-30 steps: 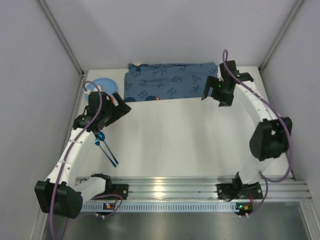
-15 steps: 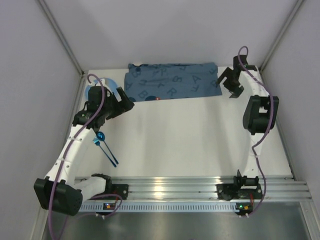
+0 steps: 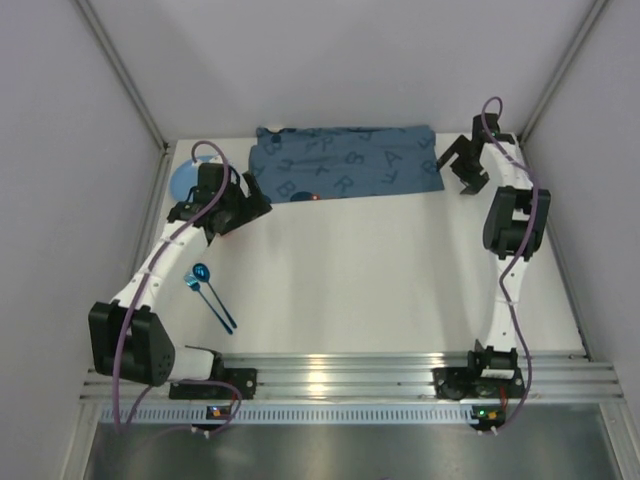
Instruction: Set the dinner table for one person
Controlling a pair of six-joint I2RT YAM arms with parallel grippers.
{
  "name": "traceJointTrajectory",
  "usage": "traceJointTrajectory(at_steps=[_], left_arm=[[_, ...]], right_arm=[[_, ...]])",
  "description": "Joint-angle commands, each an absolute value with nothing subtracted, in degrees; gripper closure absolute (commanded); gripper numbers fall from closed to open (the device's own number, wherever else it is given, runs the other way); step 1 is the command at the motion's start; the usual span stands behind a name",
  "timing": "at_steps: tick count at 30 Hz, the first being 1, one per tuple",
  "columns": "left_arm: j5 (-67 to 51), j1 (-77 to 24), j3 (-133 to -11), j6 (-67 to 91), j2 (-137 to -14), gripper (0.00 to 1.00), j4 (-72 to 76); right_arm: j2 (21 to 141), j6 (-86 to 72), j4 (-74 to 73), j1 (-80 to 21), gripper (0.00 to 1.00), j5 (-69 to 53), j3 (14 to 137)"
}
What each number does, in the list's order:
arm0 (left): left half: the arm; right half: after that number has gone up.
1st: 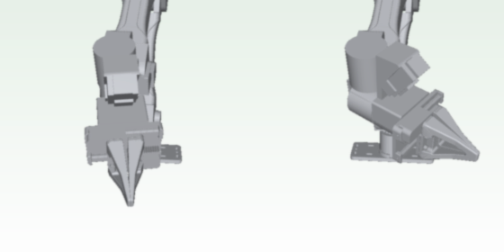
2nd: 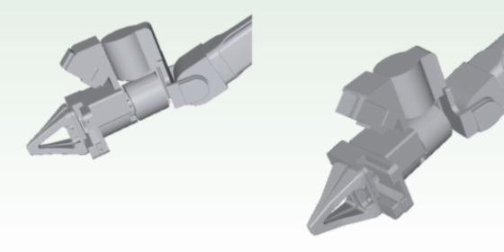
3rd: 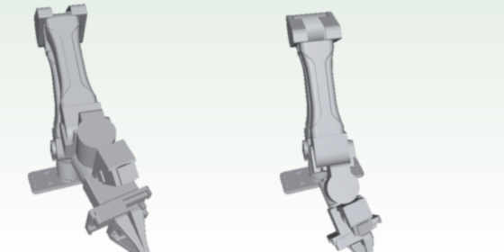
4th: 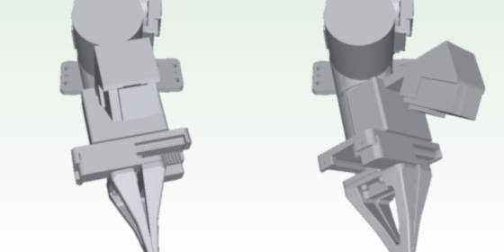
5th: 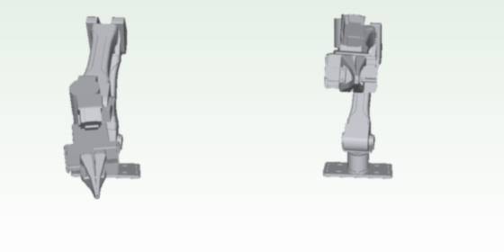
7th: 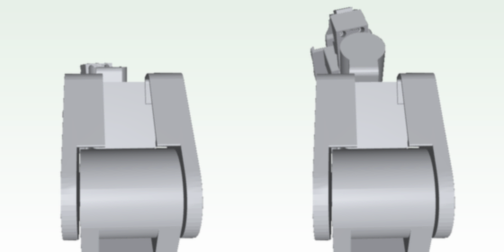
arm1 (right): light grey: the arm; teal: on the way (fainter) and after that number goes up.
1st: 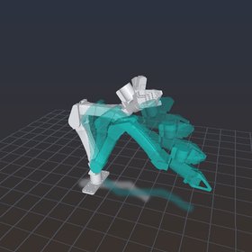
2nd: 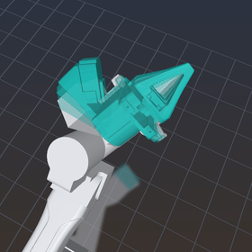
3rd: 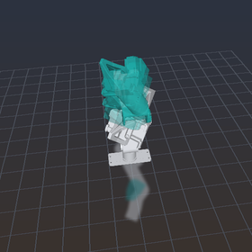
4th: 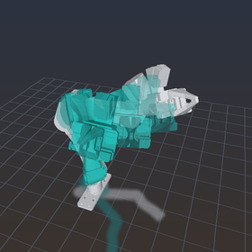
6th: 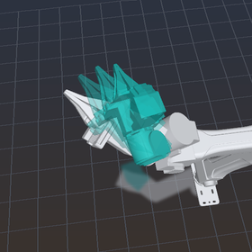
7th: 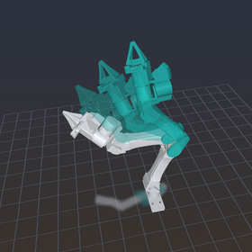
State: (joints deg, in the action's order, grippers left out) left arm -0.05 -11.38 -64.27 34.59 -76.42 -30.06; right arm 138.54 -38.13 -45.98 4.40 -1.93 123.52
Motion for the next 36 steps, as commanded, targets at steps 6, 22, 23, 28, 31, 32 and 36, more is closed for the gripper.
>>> traceJointTrajectory(at_steps=[6,22,23,28,31,32,36], left_arm=[[0.35,-11.6,-74.26,37.62,-87.17,0.11,-25.66],[6.86,-12.74,-86.63,53.76,-107.29,0.13,-23.64],[6.94,-12.83,-89.01,54.22,-111.93,0.12,-24.34],[14.13,-14.94,-112.26,53.96,-126.45,0.12,-40.49],[15.99,-15.03,-117.23,56.76,-131.83,0.12,-45.61],[16.34,-15.03,-117.16,57.65,-132.44,0.12,-45.79],[15.47,-15.12,-116.81,60.99,-134.99,0.12,-47.46]], right_arm=[[144.05,-39.2,-45.26,-1.3,0.0,-10.19,125.33],[146.78,-36.65,-45.18,-3.69,0.69,-11.51,125.96],[146.43,-36.56,-45.26,-3.69,0.74,-11.51,125.34],[143.36,-35.25,-45.09,-2.82,0.95,-10.99,121.22],[141.16,-35.16,-45.09,-1.85,1.0,-11.25,118.05],[140.63,-34.98,-45.09,-1.41,1.0,-11.25,117.25],[138.08,-34.45,-44.83,-0.62,1.0,-10.99,113.48]])
